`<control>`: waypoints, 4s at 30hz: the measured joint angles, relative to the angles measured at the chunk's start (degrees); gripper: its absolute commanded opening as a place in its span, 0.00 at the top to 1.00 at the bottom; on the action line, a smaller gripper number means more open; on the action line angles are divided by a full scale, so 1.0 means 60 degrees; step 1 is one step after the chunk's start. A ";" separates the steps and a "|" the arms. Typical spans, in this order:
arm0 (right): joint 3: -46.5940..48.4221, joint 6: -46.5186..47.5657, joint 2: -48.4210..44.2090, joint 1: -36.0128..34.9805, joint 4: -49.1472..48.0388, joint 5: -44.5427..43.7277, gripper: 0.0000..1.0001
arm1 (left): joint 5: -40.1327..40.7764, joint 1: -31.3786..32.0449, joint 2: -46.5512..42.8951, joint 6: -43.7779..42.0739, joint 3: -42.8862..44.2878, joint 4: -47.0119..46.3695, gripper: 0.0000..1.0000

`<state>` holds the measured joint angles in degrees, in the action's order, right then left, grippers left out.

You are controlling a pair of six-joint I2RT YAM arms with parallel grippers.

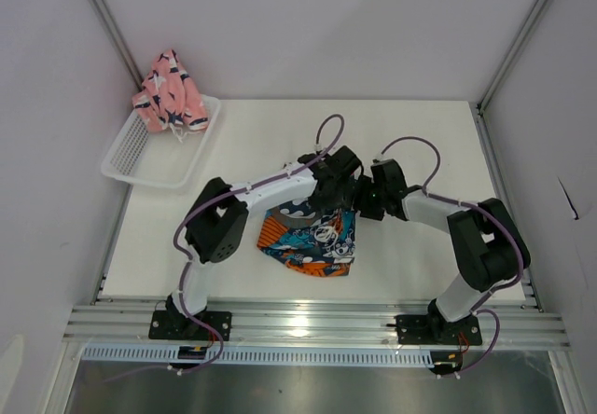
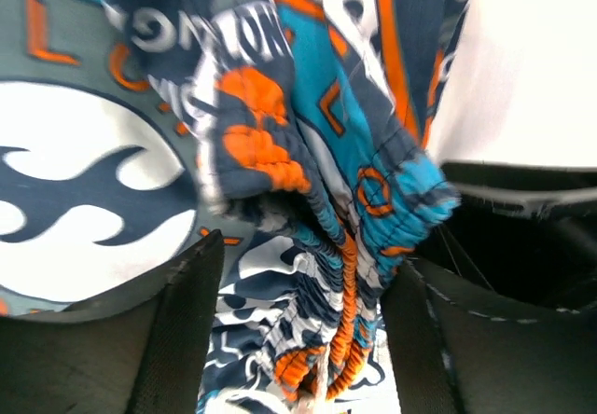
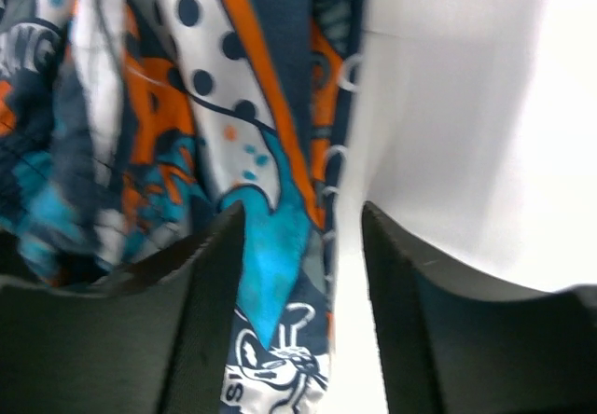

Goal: Fold and stack the shorts
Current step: Fold the shorts

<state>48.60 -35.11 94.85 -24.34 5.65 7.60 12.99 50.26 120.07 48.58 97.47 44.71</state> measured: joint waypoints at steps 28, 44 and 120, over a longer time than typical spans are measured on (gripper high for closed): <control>-0.2364 -0.0732 -0.1636 0.1996 -0.3581 0.4266 0.18 | -0.2539 -0.2900 -0.4058 -0.1909 -0.3155 -0.1628 0.01; -0.0831 -0.0871 0.0525 0.1162 -0.4495 0.4608 0.32 | -0.2568 -0.0528 -0.5253 -0.2466 -0.5938 -0.3898 0.04; 0.3581 0.0962 0.4426 0.0933 -0.2947 0.6193 0.60 | 0.4408 0.3931 -0.1475 -0.2601 -0.4084 -0.1800 0.17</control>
<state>70.08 -29.34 121.40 -18.74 -12.03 44.75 39.44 73.84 111.22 32.97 72.97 33.91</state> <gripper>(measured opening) 0.270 0.823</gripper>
